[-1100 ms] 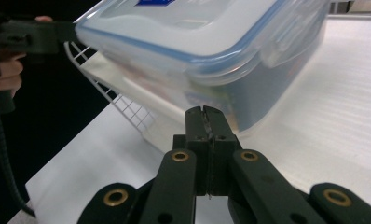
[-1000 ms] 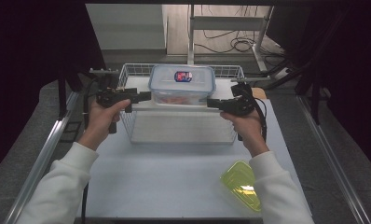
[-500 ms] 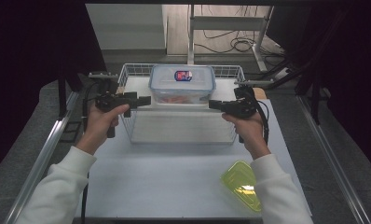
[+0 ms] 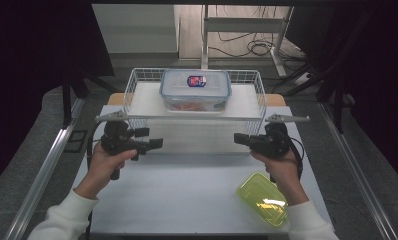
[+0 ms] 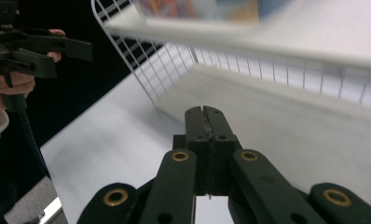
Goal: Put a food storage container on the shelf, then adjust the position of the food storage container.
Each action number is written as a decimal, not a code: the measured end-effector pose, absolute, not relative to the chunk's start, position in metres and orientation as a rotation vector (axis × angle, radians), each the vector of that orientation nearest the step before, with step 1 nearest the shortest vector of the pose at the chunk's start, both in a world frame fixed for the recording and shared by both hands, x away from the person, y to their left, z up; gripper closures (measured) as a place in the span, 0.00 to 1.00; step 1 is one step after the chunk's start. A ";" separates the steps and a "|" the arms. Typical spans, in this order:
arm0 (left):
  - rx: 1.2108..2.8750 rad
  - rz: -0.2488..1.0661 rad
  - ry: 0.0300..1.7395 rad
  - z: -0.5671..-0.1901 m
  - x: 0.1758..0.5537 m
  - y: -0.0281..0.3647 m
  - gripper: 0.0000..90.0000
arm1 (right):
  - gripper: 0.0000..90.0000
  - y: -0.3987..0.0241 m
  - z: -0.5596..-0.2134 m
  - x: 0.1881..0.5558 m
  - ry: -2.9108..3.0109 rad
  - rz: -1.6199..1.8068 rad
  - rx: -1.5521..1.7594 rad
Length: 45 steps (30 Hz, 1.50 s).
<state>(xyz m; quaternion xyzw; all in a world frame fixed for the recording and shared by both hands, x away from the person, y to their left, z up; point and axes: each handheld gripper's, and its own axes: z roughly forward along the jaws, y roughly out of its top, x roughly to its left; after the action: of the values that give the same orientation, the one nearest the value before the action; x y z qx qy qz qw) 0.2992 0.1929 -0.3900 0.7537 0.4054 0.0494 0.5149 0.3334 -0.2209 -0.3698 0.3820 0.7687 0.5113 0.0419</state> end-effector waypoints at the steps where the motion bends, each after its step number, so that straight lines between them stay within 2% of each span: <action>1: 1.814 0.118 0.974 -0.396 0.296 0.193 0.23 | 1.00 -0.224 -0.374 0.329 2.361 1.561 1.174; 5: 1.805 0.069 0.983 -0.419 0.285 0.197 0.23 | 1.00 -0.233 -0.394 0.313 2.391 1.523 1.193; 15: 1.860 0.075 1.025 -0.458 0.260 0.200 0.24 | 1.00 -0.242 -0.432 0.285 2.470 1.391 1.181; 30: 1.920 0.095 1.031 -0.479 0.247 0.194 0.24 | 1.00 -0.266 -0.450 0.268 2.473 1.264 1.248; 45: 1.962 0.085 1.050 -0.491 0.246 0.195 0.24 | 1.00 -0.307 -0.445 0.234 2.385 1.078 1.325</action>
<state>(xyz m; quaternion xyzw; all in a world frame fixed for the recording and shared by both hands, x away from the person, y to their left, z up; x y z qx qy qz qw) 0.2462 0.1950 -0.4915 0.7904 0.4230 0.0341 0.4418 0.2341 -0.3068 -0.4449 0.4491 0.8087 0.3654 0.1038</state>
